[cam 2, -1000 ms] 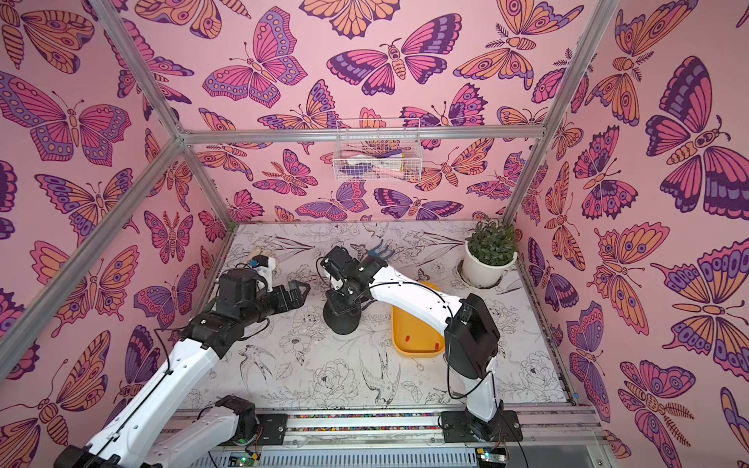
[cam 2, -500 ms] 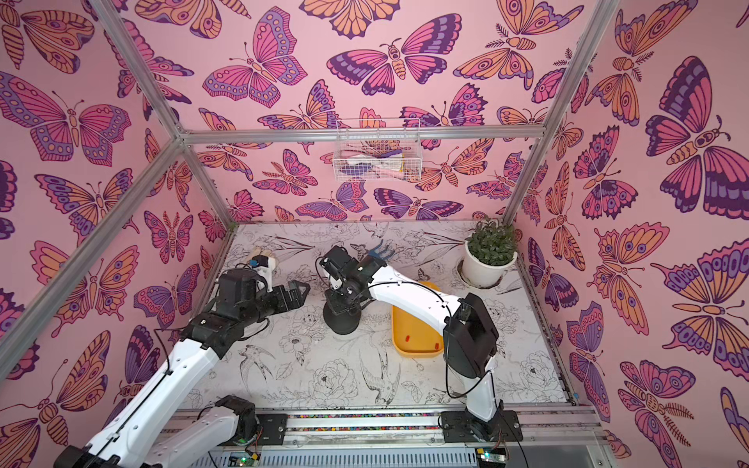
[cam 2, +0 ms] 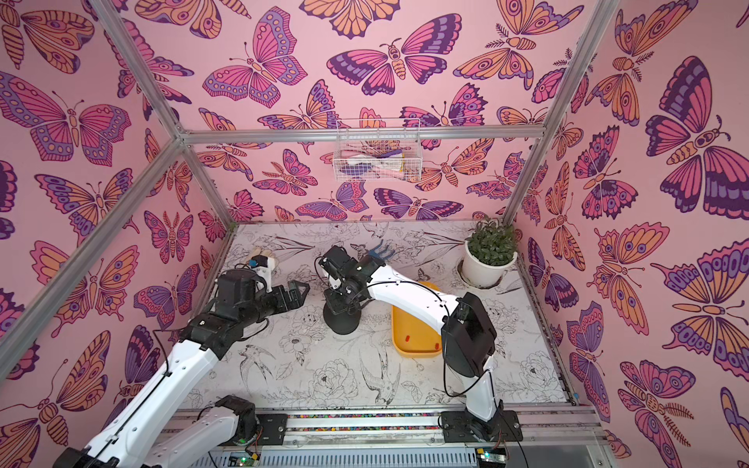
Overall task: Cover the protruding screws with screw protection sleeves
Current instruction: Attach the screw protection sleeve to the screw.
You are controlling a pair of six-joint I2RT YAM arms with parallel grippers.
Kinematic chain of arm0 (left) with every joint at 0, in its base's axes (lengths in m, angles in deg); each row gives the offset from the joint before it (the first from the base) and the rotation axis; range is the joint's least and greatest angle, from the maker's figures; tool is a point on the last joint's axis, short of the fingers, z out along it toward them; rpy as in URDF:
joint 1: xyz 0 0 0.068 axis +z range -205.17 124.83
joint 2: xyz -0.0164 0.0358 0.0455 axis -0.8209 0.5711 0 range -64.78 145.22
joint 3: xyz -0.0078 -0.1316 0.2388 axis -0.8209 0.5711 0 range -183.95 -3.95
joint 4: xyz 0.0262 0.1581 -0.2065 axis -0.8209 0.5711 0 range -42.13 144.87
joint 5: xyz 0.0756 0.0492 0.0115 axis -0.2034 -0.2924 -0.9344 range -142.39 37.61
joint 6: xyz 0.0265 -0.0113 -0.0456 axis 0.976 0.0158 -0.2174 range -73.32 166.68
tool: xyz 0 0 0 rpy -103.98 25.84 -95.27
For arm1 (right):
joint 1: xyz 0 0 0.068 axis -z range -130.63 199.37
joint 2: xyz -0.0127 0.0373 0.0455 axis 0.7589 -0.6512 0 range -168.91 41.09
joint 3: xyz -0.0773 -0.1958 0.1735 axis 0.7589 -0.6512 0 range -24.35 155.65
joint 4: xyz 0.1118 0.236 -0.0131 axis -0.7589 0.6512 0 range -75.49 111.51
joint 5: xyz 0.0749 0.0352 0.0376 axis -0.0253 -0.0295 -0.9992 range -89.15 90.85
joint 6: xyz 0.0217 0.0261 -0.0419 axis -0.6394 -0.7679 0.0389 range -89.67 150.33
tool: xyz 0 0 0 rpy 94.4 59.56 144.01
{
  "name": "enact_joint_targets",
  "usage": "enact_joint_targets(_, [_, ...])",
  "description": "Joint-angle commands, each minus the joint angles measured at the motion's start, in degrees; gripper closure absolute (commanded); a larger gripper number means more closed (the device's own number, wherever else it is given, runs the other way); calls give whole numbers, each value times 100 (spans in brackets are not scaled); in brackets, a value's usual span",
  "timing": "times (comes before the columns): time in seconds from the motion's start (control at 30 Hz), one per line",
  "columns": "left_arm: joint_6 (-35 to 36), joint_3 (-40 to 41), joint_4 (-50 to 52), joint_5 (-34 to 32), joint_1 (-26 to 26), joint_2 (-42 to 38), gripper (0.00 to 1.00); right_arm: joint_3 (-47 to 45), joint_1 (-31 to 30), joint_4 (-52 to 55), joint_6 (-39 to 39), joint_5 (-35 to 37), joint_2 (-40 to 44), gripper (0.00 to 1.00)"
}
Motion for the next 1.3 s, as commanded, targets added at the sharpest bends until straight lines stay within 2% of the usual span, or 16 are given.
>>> enact_joint_targets(0.0, [3,96,-35,15,50,-65,0,182,-42,30,40,-16,-102,88])
enact_joint_targets(1.27, [12,104,-35,-2,59,-105,0,288,-90,68,38,-98,-227,89])
